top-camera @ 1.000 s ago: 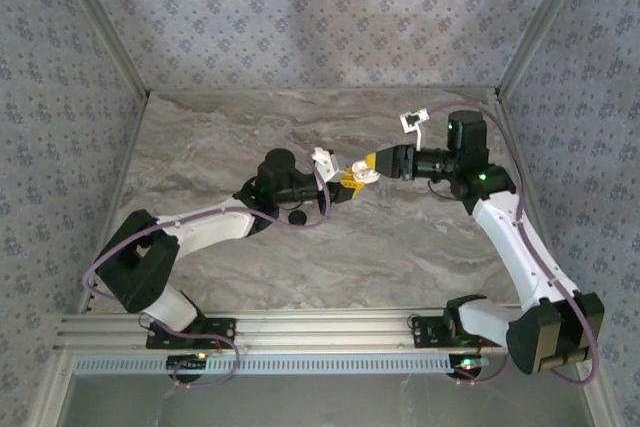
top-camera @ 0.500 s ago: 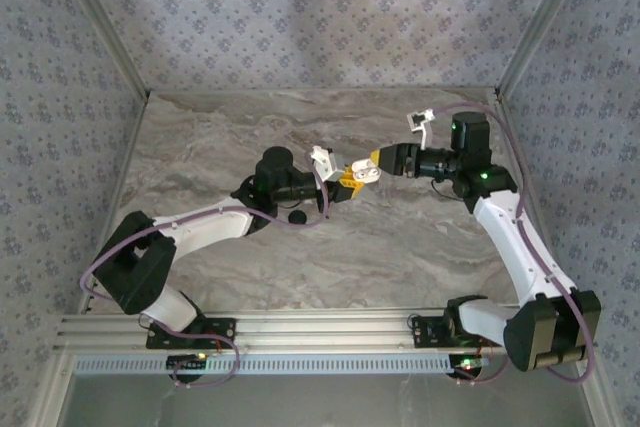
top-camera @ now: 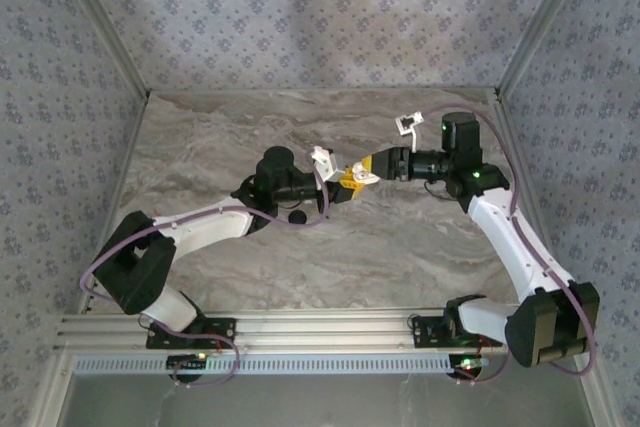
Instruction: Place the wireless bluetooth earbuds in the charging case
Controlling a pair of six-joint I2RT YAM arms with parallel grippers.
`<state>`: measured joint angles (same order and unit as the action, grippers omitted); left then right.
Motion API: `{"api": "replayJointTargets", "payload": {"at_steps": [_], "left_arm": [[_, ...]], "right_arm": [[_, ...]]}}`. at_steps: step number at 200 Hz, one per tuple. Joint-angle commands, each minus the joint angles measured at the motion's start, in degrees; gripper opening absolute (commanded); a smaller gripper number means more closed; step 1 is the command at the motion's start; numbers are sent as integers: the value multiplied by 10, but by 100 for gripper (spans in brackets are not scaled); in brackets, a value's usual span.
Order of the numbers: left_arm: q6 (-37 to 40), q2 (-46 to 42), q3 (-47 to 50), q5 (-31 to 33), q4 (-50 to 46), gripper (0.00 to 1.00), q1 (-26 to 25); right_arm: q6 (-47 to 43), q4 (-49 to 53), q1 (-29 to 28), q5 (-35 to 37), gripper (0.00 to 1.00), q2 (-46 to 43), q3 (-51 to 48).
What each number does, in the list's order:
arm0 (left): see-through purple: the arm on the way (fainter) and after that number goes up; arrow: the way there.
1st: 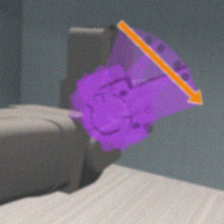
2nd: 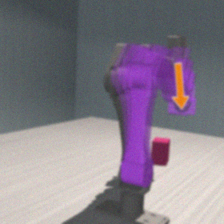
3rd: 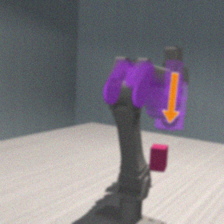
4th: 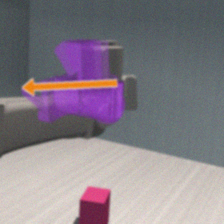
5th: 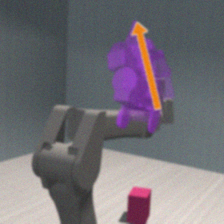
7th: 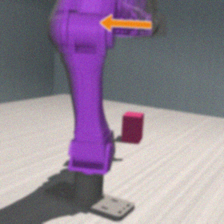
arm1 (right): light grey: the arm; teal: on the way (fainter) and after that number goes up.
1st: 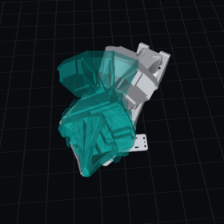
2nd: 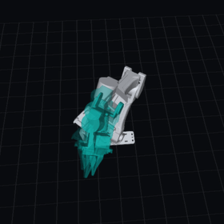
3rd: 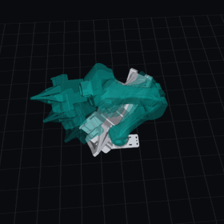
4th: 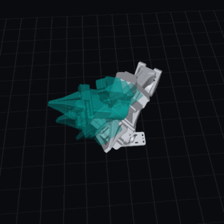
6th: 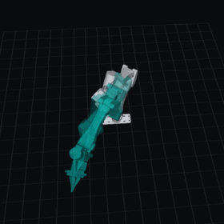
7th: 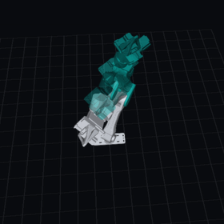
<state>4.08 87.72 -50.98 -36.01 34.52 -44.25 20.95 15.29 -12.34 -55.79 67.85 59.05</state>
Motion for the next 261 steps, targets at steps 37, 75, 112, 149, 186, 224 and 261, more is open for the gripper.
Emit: {"api": "replayJointTargets", "payload": {"at_steps": [37,75,112,149,186,224,261], "left_arm": [[0,-13,-22,4,-6,8,4],[-64,5,-58,24,-60,8,6],[-176,45,-149,74,-209,8,7],[-270,125,-271,77,-394,7,7],[-362,226,-386,57,-495,7,6],[-438,338,-510,32,-570,7,-4],[-487,426,-613,20,-616,7,-12]], "right_arm": [[12,-34,22,-32,52,-56,-22],[40,16,56,97,52,-68,-38],[135,37,130,244,52,-79,-78],[189,40,179,293,52,-88,-116],[176,61,185,316,52,-105,-150],[175,65,186,313,52,-122,-183],[180,61,186,312,52,-137,-201]]}}
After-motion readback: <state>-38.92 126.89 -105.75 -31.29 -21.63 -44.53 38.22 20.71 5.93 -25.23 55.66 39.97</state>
